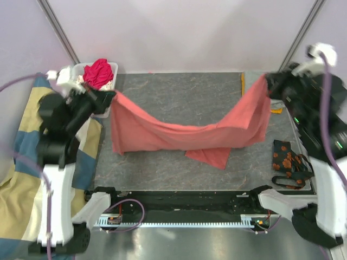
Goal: Fold and stack the t-shirts
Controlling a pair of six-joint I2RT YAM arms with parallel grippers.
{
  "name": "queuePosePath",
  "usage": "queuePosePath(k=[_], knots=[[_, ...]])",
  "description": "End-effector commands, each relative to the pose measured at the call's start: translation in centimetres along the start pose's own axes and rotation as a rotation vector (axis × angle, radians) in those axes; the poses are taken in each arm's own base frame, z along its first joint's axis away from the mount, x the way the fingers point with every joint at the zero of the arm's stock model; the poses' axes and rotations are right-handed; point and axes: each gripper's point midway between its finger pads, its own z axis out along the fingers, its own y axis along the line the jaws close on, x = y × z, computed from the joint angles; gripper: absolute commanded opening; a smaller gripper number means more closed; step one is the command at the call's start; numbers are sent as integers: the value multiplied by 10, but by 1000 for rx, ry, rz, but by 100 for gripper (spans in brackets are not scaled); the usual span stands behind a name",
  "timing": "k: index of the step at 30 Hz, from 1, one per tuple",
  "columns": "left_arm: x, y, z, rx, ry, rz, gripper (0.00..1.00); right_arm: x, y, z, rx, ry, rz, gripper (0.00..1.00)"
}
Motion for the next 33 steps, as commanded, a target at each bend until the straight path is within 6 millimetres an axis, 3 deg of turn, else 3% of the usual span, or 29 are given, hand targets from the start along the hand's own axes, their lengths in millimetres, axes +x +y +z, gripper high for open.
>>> queuePosePath(k=[1, 3, 4, 5, 6, 7, 8, 9, 11, 12, 14, 15, 16, 17, 18, 19, 20, 21, 22, 23, 24, 26, 27, 28, 29, 30, 31, 32, 33], knots=[[16, 57, 113, -72, 65, -34, 2, 46, -5, 130, 75, 82, -9, 0], [1, 68, 146, -83, 27, 2, 2, 64, -14, 186, 81, 120, 4, 0], [13, 90, 176, -129, 68, 2, 2, 44, -20, 200, 92, 76, 17, 0], [15, 99, 193, -141, 84, 9, 2, 63, -28, 235, 107, 119, 16, 0], [-13, 92, 206, -124, 34, 34, 2, 58, -30, 248, 98, 109, 19, 0], [4, 110, 235, -137, 87, 19, 2, 40, -25, 268, 77, 64, 20, 0], [1, 108, 245, -127, 96, 3, 2, 29, -20, 274, 55, 39, 20, 0], [-36, 88, 250, -79, 33, 13, 2, -15, -8, 267, 16, -60, 28, 0], [-45, 77, 267, -19, 32, -24, 2, -32, 3, 270, -36, -102, 31, 0], [-77, 52, 259, 32, -28, -10, 2, -54, 10, 260, -63, -157, 36, 0], [-101, 23, 247, 108, -56, -8, 2, -91, 22, 229, -113, -250, 36, 0], [-126, 0, 227, 146, -105, 16, 2, -86, 20, 226, -111, -240, 34, 0], [-134, -11, 215, 169, -121, 28, 2, -112, 26, 190, -130, -303, 33, 0], [-154, -33, 181, 197, -178, 62, 2, -118, 32, 176, -162, -321, 26, 0], [-145, -30, 176, 183, -156, 64, 2, -105, 29, 175, -156, -286, 27, 0], [-147, -34, 161, 180, -174, 79, 2, -120, 33, 140, -175, -328, 26, 0], [-144, -35, 150, 172, -181, 98, 2, -119, 36, 130, -192, -326, 23, 0], [-130, -33, 128, 158, -170, 103, 2, -98, 30, 132, -181, -277, 26, 0], [-125, -29, 121, 141, -181, 112, 2, -106, 33, 101, -199, -309, 26, 0], [-115, -23, 116, 122, -174, 122, 2, -100, 33, 93, -210, -303, 24, 0], [-89, -11, 108, 93, -133, 115, 2, -76, 27, 98, -197, -246, 30, 0], [-64, 5, 106, 54, -89, 115, 2, -66, 27, 72, -212, -236, 34, 0], [-31, 23, 112, 25, -18, 92, 2, -39, 23, 77, -214, -168, 38, 0], [-22, 24, 104, 24, -11, 89, 2, -33, 22, 63, -222, -162, 46, 0], [11, 44, 109, -9, 50, 68, 2, -17, 19, 61, -221, -127, 50, 0], [25, 54, 109, -31, 65, 63, 2, 23, 10, 70, -203, -36, 60, 0], [36, 60, 106, -44, 72, 66, 2, 34, 7, 60, -204, -26, 63, 0], [72, 82, 109, -84, 139, 53, 2, 54, 1, 61, -190, 15, 69, 0], [84, 92, 110, -112, 152, 53, 2, 102, -13, 68, -154, 114, 76, 0]])
